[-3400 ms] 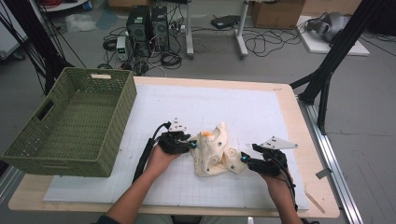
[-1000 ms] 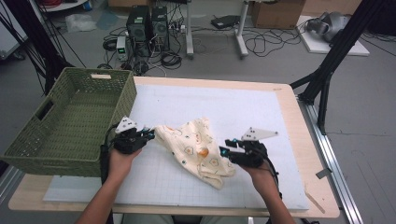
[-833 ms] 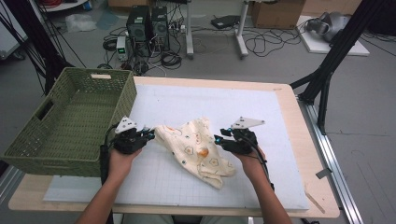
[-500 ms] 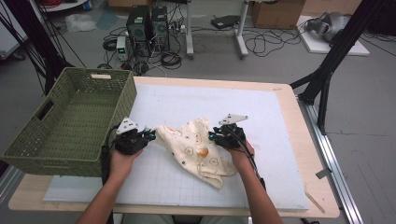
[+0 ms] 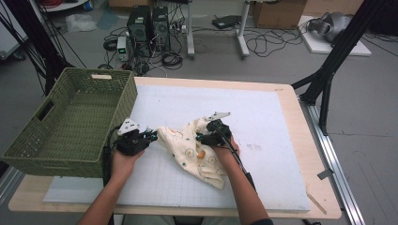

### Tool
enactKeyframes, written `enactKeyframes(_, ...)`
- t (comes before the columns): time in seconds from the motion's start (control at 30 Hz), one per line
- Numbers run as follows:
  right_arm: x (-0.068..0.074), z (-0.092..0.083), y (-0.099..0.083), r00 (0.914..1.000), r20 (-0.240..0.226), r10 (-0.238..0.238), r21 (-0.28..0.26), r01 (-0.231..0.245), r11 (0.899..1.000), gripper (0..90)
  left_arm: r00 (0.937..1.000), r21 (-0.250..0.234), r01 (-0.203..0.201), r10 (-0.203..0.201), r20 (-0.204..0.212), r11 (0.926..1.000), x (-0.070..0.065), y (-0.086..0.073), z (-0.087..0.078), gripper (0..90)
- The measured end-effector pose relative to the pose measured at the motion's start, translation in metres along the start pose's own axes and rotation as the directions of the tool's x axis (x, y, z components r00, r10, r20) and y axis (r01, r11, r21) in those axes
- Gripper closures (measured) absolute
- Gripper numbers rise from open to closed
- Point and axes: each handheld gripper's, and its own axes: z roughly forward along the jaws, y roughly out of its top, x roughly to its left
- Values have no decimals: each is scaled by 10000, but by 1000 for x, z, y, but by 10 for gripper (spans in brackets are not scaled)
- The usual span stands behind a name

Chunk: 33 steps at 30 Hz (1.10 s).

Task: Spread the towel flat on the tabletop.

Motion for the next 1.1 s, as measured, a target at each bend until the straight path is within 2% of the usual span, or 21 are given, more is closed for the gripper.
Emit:
enactKeyframes(0.07,0,0,0,9992,-389,-133,-26,132,9999,533,10000,44,-32,32,16,10000,-1,0,1,844)
enactKeyframes(0.1,0,0,0,9988,-474,-109,-3,109,9999,629,10000,44,-32,32,16,10000,-1,0,1,844)
enactKeyframes(0.13,0,-1,1,9978,-658,-53,-8,52,10000,801,10000,51,-23,23,33,10000,-1,0,1,844)
enactKeyframes(0.17,-1,-1,1,9945,-1043,-105,-16,104,9999,846,10000,51,-23,23,33,10000,-1,0,1,844)
enactKeyframes(0.23,0,-1,1,9943,-1023,-287,-6,288,9996,861,10000,34,-2,2,9,10000,-1,0,1,844)
enactKeyframes(0.3,0,-5,2,9951,-412,-896,130,902,9958,867,10000,12,28,-28,-5,10000,0,0,0,843)
enactKeyframes(0.37,-3,-8,2,9957,-153,-915,190,918,9956,867,10000,17,68,-68,13,10000,0,-1,0,842)
enactKeyframes(0.43,-21,-21,-1,9951,784,-601,143,592,9981,869,10000,22,60,-60,27,10000,0,-1,0,832)
enactKeyframes(0.5,-34,-31,-3,9881,1505,-311,188,285,9994,870,10000,12,67,-67,73,10000,-3,0,1,823)
enactKeyframes(0.53,-34,-31,-3,9881,1505,-311,188,285,9994,870,10000,12,67,-67,73,10000,-3,0,1,823)
enactKeyframes(0.57,-46,-40,-5,9743,2244,-193,215,148,9997,871,9999,5,46,-46,89,10000,-3,0,2,822)
enactKeyframes(0.6,-51,-44,-6,9673,2538,-22,108,-5,9999,871,9998,53,4,-5,195,10000,-5,0,4,819)
enactKeyframes(0.63,-51,-44,-6,9673,2538,-22,108,-5,9999,871,9998,53,4,-5,195,10000,-5,0,4,812)
enactKeyframes(0.67,-60,-51,-9,9530,3022,217,4,-229,9997,871,9998,77,-29,28,200,10000,-6,-1,5,793)
enactKeyframes(0.73,-67,-56,-12,9345,3546,305,111,-369,9993,870,9999,82,-5,4,146,10000,-7,0,6,717)
enactKeyframes(0.87,-78,-63,-17,8971,4352,763,90,-891,9960,870,9998,39,201,-200,-99,9998,-5,0,6,601)
enactKeyframes(0.9,-78,-63,-17,8971,4352,763,90,-891,9960,870,9998,39,201,-200,-99,9998,-5,0,6,587)
enactKeyframes(0.93,-82,-65,-19,8742,4770,913,81,-1083,9941,868,9996,8,270,-270,-124,9996,-4,0,5,569)
enactKeyframes(1.0,-85,-67,-21,8631,4934,1079,66,-1278,9918,850,9995,34,312,-312,-54,9995,-3,0,5,564)
enactKeyframes(1.03,-85,-67,-21,8631,4934,1079,66,-1278,9918,850,9995,34,312,-312,-54,9995,-3,0,5,564)
enactKeyframes(1.1,-85,-71,-22,8788,4585,1327,-198,-1391,9901,766,9995,155,242,-246,212,9996,-6,-1,8,564)
